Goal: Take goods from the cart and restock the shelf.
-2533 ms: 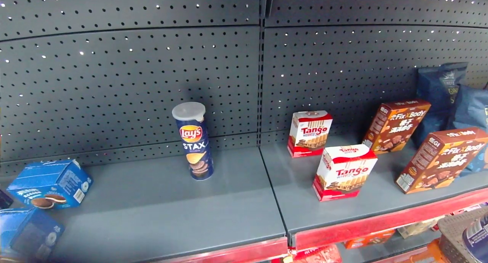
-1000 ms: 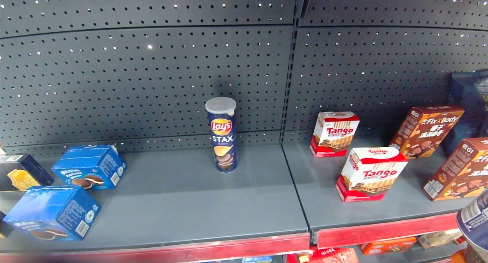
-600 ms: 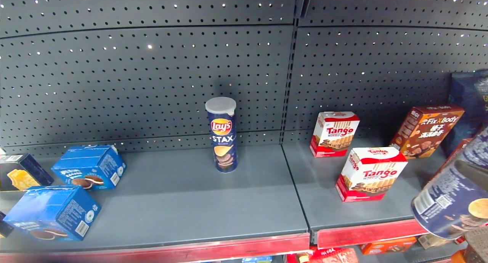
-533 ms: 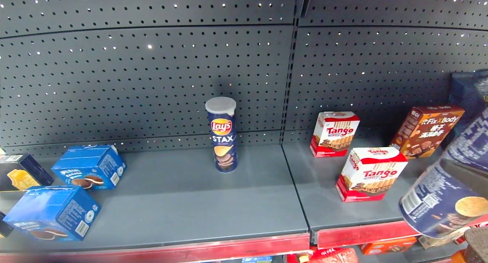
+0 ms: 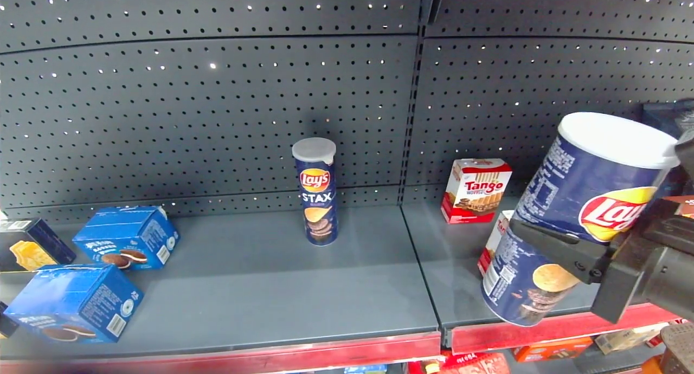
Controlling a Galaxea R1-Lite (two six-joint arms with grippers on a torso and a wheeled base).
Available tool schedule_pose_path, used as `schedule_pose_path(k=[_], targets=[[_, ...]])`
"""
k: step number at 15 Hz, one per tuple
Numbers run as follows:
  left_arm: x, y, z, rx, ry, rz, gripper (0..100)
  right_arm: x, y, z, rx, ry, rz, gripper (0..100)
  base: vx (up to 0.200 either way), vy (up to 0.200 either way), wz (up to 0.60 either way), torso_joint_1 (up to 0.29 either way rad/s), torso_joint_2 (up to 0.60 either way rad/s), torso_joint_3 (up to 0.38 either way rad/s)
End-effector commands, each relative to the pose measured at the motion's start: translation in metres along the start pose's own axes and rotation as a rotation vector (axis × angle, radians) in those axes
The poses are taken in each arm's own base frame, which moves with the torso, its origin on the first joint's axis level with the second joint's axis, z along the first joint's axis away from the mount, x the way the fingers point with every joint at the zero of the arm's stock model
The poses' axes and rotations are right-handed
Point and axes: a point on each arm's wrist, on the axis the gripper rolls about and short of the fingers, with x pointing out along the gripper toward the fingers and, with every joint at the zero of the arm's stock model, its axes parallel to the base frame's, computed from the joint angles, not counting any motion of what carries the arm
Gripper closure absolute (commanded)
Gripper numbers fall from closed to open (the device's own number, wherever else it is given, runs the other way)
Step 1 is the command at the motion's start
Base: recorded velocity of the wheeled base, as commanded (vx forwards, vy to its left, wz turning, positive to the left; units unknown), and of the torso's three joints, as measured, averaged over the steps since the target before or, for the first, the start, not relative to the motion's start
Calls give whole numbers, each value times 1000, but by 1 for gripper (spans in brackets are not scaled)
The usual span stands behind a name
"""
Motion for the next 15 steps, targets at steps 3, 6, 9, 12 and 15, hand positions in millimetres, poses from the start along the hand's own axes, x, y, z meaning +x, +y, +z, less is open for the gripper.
schedule_pose_path(k=[3,6,9,12,15], targets=[[0,0,0,0,-1,0,0,20,7,-8,-16,54,5,100,67,0,0,-1,1,1],[0,0,0,0,-1,-1,0,20,6,-6,-17,46,-3,100,67,0,0,-1,1,1],[0,0,0,1,-1,-3,0,23,10,-6,-23,48,-5,100,0,0,0,0,0,0],[0,0,0,4,-1,-3,0,29,23,-5,-30,40,47,100,0,0,0,0,0,0],[0,0,0,41,-1,-6,0,46,33,2,-33,11,50,100,0,0,0,0,0,0]])
